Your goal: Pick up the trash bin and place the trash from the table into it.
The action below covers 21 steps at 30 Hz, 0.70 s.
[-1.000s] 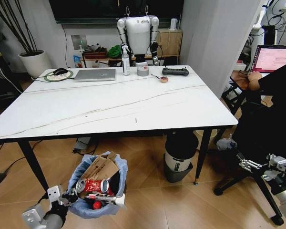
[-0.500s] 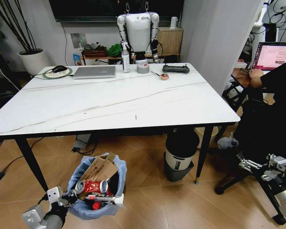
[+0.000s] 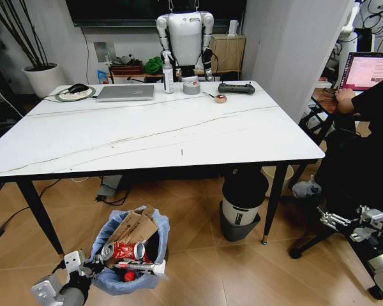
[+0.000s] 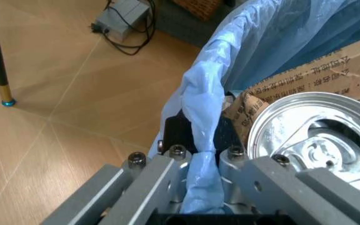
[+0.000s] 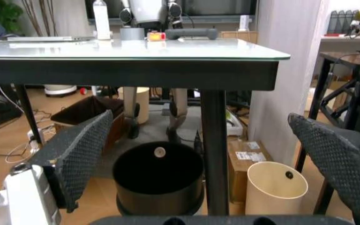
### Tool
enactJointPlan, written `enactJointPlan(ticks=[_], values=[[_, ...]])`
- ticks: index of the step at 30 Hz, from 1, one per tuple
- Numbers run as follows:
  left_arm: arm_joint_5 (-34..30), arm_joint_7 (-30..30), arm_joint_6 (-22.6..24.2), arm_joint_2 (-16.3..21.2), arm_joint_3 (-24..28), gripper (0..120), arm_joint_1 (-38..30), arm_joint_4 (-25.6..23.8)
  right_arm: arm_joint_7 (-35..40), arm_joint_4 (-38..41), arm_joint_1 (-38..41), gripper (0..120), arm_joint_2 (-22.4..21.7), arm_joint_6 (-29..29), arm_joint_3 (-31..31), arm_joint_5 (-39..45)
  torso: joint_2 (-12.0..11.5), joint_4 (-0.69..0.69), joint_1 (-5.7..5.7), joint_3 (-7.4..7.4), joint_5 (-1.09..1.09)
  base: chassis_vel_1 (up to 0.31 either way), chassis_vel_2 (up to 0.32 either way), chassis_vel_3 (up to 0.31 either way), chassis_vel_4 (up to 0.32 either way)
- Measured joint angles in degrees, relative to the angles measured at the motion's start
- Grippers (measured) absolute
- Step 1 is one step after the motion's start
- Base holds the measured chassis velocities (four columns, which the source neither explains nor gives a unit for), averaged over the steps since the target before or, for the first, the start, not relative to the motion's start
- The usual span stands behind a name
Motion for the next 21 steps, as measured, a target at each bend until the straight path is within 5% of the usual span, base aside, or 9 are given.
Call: enactJointPlan(ticks=[21], values=[[-0.3,0.3,-0.1,-0.6,0.9,0,-0.3,2.6,0.0,0.0,0.0,100,0.0,0.0,0.0,0.0,-5.2,0.00,-2.03,-3.17,0.00,0.000,0.000,0.000,0.000]])
